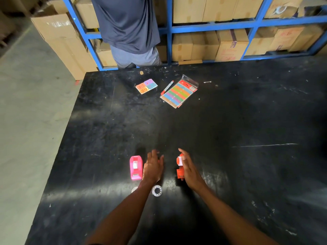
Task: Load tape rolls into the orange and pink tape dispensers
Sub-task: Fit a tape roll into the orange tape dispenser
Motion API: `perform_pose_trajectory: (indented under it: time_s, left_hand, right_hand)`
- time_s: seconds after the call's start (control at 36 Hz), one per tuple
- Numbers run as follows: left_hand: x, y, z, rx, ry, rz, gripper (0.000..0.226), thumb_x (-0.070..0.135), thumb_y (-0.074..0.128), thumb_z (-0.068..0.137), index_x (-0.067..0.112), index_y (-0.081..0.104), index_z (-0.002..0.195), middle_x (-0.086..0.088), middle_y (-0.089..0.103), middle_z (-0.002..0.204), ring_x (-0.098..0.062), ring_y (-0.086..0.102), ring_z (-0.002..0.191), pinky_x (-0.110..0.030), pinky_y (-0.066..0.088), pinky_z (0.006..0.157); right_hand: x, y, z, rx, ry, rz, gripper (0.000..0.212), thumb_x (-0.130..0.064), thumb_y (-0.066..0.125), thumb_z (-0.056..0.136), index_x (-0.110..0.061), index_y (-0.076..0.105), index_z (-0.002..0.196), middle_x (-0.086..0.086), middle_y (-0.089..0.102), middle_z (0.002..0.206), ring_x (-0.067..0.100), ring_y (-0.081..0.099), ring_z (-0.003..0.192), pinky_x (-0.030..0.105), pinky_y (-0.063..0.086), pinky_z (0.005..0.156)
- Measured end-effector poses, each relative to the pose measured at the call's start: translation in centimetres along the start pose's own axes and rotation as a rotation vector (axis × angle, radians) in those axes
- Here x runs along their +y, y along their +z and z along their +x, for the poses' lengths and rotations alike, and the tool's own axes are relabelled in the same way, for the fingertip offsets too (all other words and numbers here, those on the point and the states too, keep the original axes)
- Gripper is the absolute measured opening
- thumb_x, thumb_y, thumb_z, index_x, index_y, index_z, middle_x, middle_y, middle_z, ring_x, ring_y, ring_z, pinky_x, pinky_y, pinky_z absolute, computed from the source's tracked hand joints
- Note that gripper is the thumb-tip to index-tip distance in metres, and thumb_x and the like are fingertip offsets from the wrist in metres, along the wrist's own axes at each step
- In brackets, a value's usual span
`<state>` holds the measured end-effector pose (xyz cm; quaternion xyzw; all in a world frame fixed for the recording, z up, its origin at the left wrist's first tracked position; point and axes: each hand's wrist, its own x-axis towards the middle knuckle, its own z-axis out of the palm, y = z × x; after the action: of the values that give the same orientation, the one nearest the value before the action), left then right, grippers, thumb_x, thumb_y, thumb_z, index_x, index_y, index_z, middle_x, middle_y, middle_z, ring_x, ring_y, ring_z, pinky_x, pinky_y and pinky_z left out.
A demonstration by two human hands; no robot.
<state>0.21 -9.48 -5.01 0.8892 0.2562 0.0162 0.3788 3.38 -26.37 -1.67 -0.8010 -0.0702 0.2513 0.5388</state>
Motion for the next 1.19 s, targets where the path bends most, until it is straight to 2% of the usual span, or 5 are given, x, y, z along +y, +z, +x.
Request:
perform_pose_trajectory:
  time_s: [0.17,0.56,0.67,0.89,1.19]
  left_hand:
    - [4.4,-2.1,-1.8,-0.378,-0.070,-0.557,0.032,0.029,0.049,0.102,0.003,0.066,0.107,-0.002,0.064,0.080,-0.014,0.059,0.064,-0.022,0.041,0.054]
    - [5.2,-2.6,-4.7,-0.377,-0.065,-0.519,0.025,0.018,0.061,0.096,0.005,0.063,0.118,0.000,0.069,0.090,-0.013,0.069,0.074,-0.022,0.056,0.069]
    - [2.7,-1.6,-5.8,-0.341,-0.079,-0.378,0.033,0.016,0.071,0.089,0.004,0.063,0.118,-0.010,0.070,0.105,-0.019,0.070,0.087,-0.022,0.056,0.076]
    - [0.6,3.1,-8.5,-0.329,0.036,0.195,0.035,0.023,0.075,0.078,0.015,0.063,0.110,-0.005,0.068,0.113,-0.025,0.065,0.102,-0.035,0.053,0.086]
    - [0.8,5.6,-8.9,-0.269,0.155,0.500,0.022,0.019,0.060,0.087,0.017,0.062,0.109,-0.007,0.062,0.119,-0.028,0.059,0.113,-0.036,0.043,0.093]
  right_hand:
    - [-0.2,-0.1,-0.8,-0.018,-0.041,-0.022,0.037,-0.042,0.025,0.106,-0.052,0.038,0.140,-0.028,0.052,0.132,-0.020,0.046,0.119,0.009,0.032,0.102]
    - [0.8,-1.2,-2.3,0.066,-0.092,-0.027,0.040,-0.040,0.028,0.107,-0.041,0.039,0.146,-0.010,0.048,0.148,0.007,0.047,0.133,0.033,0.038,0.113]
    - [1.4,-2.7,-3.1,0.099,-0.043,-0.033,0.042,-0.038,0.029,0.107,-0.040,0.037,0.148,-0.006,0.053,0.131,0.015,0.060,0.103,0.000,0.043,0.072]
    - [3.2,-4.5,-4.4,0.046,0.015,-0.094,0.041,-0.042,0.029,0.106,-0.050,0.031,0.146,-0.004,0.051,0.142,0.017,0.058,0.116,0.032,0.044,0.098]
    - [3.8,-5.0,-4.9,-0.011,0.057,-0.117,0.040,-0.046,0.030,0.105,-0.050,0.033,0.145,-0.004,0.059,0.129,0.011,0.067,0.094,0.028,0.053,0.082]
